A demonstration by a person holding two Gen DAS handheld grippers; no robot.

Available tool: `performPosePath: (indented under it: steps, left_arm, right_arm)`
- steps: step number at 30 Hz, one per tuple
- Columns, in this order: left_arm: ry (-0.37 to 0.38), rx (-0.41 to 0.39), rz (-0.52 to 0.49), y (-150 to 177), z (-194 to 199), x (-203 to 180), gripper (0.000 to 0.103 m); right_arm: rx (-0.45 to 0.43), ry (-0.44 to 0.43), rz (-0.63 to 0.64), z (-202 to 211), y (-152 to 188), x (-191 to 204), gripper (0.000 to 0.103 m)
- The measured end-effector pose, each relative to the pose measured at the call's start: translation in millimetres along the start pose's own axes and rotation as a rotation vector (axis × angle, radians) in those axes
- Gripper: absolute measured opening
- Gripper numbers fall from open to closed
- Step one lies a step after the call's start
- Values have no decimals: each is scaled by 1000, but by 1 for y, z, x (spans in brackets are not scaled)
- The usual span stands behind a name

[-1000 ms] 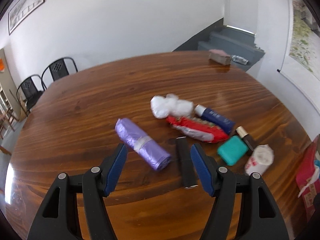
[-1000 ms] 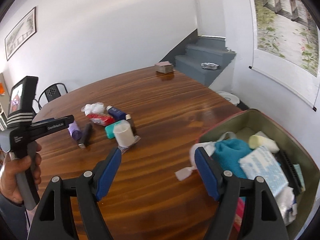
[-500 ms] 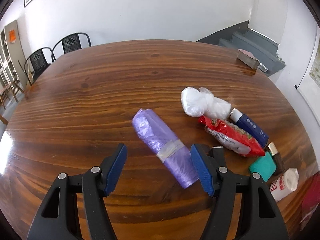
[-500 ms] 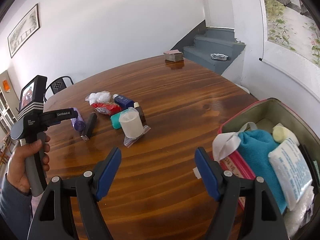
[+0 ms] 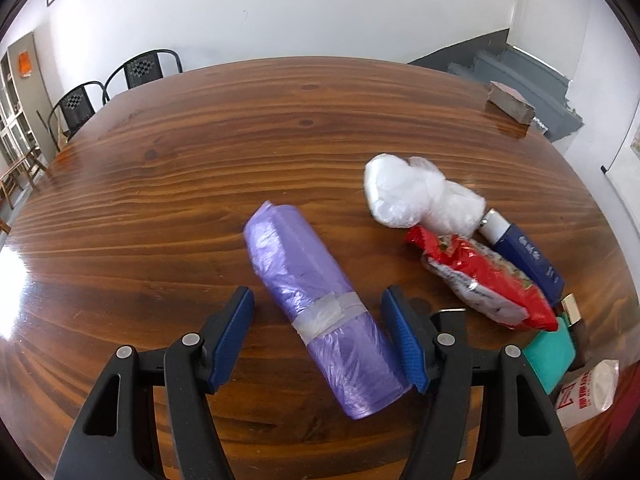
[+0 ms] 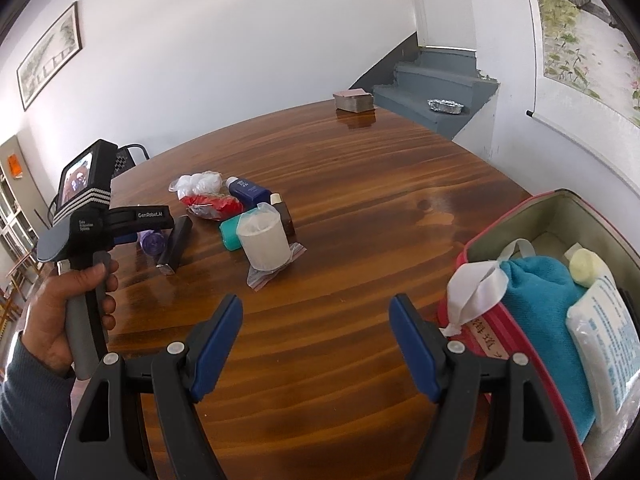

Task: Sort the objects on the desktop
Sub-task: 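Grasp the purple roll of bags with the left gripper, then grasp the white tape roll with the right gripper while the left gripper holds the purple roll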

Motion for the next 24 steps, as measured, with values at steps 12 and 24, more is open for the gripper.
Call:
performPosePath:
  steps: [12, 24]
  left_arm:
    - [40, -13, 6, 9, 6, 22, 34]
    - [88, -60, 14, 0, 24, 21, 34]
  right_arm:
    - [44, -5, 35, -31, -14, 22, 79]
    - [99, 29, 80, -81, -35, 44, 79]
Point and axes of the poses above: each gripper's, at about its wrist camera, not at the fingertips, and z roughly against the way its jaws point, x to its left, y to its underside, the point moved 2 cm from there along -z, roughly the way its jaws point, and after that the axes turned 14 degrees about -z, right-handed, at the moved point
